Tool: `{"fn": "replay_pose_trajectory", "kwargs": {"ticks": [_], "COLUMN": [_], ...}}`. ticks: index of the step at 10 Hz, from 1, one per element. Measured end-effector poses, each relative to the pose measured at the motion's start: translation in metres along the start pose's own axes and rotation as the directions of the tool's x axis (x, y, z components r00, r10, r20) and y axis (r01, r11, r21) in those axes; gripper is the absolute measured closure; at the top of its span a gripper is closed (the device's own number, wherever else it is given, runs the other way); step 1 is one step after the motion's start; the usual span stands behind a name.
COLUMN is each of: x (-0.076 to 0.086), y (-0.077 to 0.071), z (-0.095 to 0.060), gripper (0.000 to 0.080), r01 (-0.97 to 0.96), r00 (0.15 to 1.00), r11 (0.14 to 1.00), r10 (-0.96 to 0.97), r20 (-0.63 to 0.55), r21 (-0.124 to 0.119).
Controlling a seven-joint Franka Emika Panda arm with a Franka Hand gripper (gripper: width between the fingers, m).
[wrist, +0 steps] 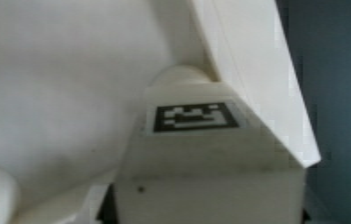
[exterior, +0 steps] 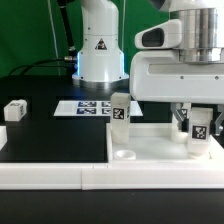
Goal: Assemble square table
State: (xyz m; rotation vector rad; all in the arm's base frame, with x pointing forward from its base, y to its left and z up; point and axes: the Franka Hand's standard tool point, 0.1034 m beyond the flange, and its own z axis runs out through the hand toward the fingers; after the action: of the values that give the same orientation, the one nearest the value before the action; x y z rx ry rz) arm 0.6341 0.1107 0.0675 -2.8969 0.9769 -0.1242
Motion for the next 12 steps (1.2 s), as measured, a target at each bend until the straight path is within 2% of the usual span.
{"fn": "replay_pose_trajectory", "kwargs": {"ticks": [1, 3, 4, 5, 7, 8, 10, 11, 12], "x": [0.0002, 0.0001, -0.0005, -0.0029, -0.0038, -0.0036, -0.0054, -0.0083, -0.0096], "y": [0.0014, 0.0038, 0.0053, 0.0067, 0.0078, 0.008, 0.0081, 0.0054, -0.0015], "z": [0.0007, 0.0016, 0.0017, 0.0014, 0.0016, 0.0016, 0.0023, 0.0, -0.0025], "gripper": [0.0512, 0.0511, 0.0509, 0.0509, 0.0509, 0.0504, 0.0504, 0.0257, 0.0174], "r01": [-0.181, -0.467, -0.587, -0.678, -0.762, -0.76, -0.69, -0.521, -0.317], "r00": [0.983, 0.884, 0.81, 0.734, 0.648, 0.65, 0.724, 0.854, 0.948], "r11": [0.983, 0.884, 0.809, 0.734, 0.647, 0.649, 0.723, 0.854, 0.948], "r10": [0.181, 0.467, 0.587, 0.678, 0.761, 0.759, 0.69, 0.52, 0.317], "r20": [0.005, 0.008, 0.012, 0.014, 0.028, 0.029, 0.023, 0.017, 0.008], "r21": [0.001, 0.0, 0.018, 0.033, 0.031, 0.031, 0.024, 0.003, 0.004]}}
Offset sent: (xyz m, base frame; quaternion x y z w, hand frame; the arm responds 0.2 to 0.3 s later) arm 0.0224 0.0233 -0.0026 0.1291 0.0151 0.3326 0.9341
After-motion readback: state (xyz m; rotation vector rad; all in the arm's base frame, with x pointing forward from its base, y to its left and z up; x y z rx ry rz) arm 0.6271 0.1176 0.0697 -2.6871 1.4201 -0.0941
